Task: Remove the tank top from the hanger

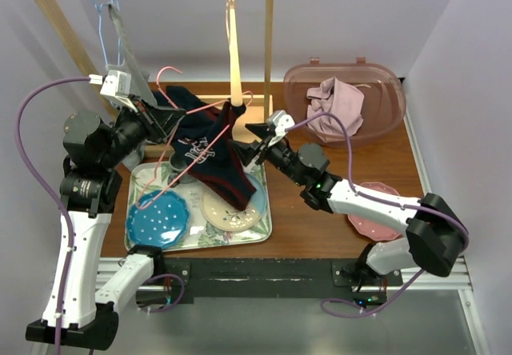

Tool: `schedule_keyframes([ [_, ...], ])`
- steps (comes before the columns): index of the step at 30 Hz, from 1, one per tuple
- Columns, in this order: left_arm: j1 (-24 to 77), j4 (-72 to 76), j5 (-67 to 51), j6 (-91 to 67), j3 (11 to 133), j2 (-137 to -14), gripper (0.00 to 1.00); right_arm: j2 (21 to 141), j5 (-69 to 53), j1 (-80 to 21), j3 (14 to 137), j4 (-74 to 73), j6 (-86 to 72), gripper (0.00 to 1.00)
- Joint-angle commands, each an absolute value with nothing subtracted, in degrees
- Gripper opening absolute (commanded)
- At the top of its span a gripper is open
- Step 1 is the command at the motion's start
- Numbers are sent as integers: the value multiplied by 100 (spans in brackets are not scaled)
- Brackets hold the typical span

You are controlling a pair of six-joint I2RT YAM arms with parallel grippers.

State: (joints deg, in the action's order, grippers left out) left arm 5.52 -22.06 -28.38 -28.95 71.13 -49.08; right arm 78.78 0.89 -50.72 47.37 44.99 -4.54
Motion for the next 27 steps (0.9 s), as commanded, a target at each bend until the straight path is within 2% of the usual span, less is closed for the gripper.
schedule_keyframes([
  [1, 536, -1986, -3032, -3015, 7224, -4878, 0, 8050, -176, -5080, 4553, 5203, -448, 79],
  [6, 527, -2039, -3076, -3041, 7321, -4878, 0, 8288, 69, -5080, 4079, 6089, -483, 91],
  [9, 536, -2039, -3146, -3111, 7330, -4869, 0, 8612, 71, -5071, 3973, 6555, -536, 93],
  [15, 536, -2118, -3173, -3146, 7356, -4790, 0, 9553, -334, -5071, 4306, 7154, -703, 94],
  [20, 527, -2258, -3225, -3094, 7356, -4746, 0, 10002, -194, -5080, 4737, 7277, -729, 90],
  [21, 536, -2294, -3234, -3094, 7348, -4729, 0, 10072, -150, -5080, 4798, 7251, -747, 85],
  [23, 527, -2373, -3313, -3103, 7339, -4702, 0, 10125, -88, -5080, 4992, 7137, -782, 80],
  [26, 527, -2478, -3314, -3085, 7286, -4588, 0, 10204, -18, -5080, 5211, 7049, -879, 46],
  [27, 536, -2487, -3287, -3076, 7217, -4492, 0, 10222, 139, -5080, 5255, 7005, -896, 24],
])
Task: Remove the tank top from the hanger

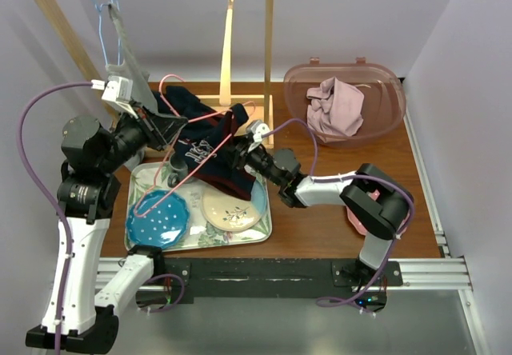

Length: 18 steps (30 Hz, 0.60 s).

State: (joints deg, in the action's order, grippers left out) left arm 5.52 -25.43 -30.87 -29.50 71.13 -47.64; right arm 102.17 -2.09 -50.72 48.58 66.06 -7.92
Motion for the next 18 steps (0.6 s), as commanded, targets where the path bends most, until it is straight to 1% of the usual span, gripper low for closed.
schedule_keyframes([
  [1, 527, -2496, -3200, -3041, 7181, -4448, 0, 10213, 219, -5080, 5343, 6866, -879, 16],
  [2, 527, -2574, -3112, -2971, 7146, -4412, 0, 10195, 298, -5054, 5379, 6769, -870, 3],
  [3, 527, -2645, -2998, -2762, 7119, -4360, 0, 10091, 429, -5010, 5431, 6637, -931, 0],
  [4, 527, -2741, -2684, -2638, 7102, -4351, 0, 10003, 413, -4940, 5432, 6366, -1053, 0],
  [7, 536, -3049, -2356, -2321, 7075, -4324, 0, 9600, 491, -4676, 5344, 6023, -1502, 0],
  [12, 536, -3172, -2049, -2023, 7013, -4105, 0, 9080, 659, -4360, 5510, 5266, -1406, 0],
  [15, 527, -3375, -2117, -1881, 7093, -4008, 0, 8799, 396, -4035, 5659, 4984, -1494, 0],
  [18, 536, -3401, -2084, -1907, 7058, -3868, 0, 8377, 386, -3920, 5844, 4240, -1310, 0],
])
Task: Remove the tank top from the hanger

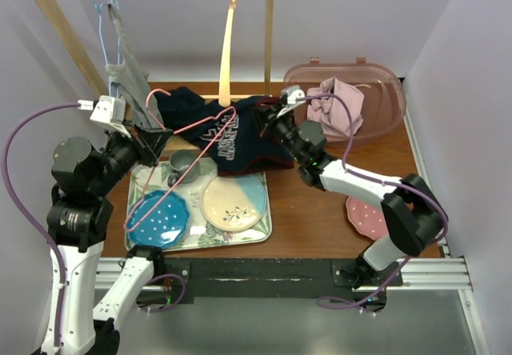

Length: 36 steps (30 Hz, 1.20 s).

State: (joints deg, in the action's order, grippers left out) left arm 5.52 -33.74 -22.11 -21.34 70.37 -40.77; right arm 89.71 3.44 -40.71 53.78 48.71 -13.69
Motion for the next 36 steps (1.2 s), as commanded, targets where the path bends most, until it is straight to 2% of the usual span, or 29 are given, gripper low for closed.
schedule_keyframes([
  [1, 536, -3410, -1970, -1907, 7040, -3824, 0, 8254, 413, -3911, 5880, 4062, -1214, 0],
  [7, 527, -3323, -1223, -1758, 6944, -3779, 0, 7208, 553, -3911, 6617, 1953, -950, 0],
  [9, 527, -3191, -907, -1705, 6751, -3762, 0, 6840, 983, -3911, 6863, 1296, -897, 0],
  [15, 536, -2541, -677, -1661, 6381, -3964, 0, 6521, 1730, -3902, 8190, -287, -660, 0],
  [22, 536, -1609, -246, -1398, 5714, -4078, 0, 6924, 2749, -3850, 9254, -396, 394, 0],
  [36, 536, -608, -448, -1459, 4817, -3841, 0, 8312, 3269, -3349, 11890, -228, 1493, 0],
])
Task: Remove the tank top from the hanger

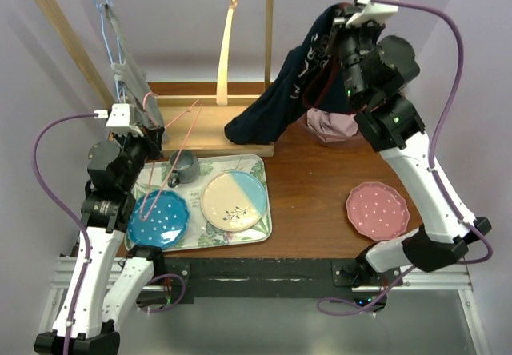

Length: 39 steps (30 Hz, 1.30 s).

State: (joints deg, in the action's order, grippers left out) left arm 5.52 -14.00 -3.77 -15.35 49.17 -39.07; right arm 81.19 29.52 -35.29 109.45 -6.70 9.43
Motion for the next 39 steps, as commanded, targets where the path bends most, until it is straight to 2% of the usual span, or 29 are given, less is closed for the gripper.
schedule_keyframes([
  [1, 536, -546, -474, -1468, 4695, -3815, 0, 8401, 3270, -3296, 12031, -229, 1546, 0],
  [11, 536, -299, -711, -1441, 4316, -3762, 0, 9202, 3261, -2471, 13139, 324, 1714, 0],
  [20, 536, -343, -729, -1441, 4166, -3525, 0, 10168, 2779, -1539, 13641, 1842, 1740, 0],
  [23, 536, -343, -791, -1441, 4166, -3533, 0, 10335, 2375, -1196, 13816, 2091, 987, 0],
  [27, 527, -351, -817, -1433, 4183, -3551, 0, 10599, 2198, -1099, 13835, 2040, 775, 0],
  [30, 527, -360, -800, -1424, 4192, -3498, 0, 10408, 2180, -1090, 13142, 1548, 388, 0],
  [34, 527, -343, -791, -1415, 4157, -3419, 0, 9811, 2468, -1090, 11029, 1380, -324, 1],
  [37, 527, -308, -800, -1433, 4131, -3419, 0, 9319, 2750, -1107, 9709, 1284, -948, 7],
  [39, 527, -308, -826, -1424, 4140, -3445, 0, 9159, 2803, -1099, 9161, 1169, -1414, 19],
])
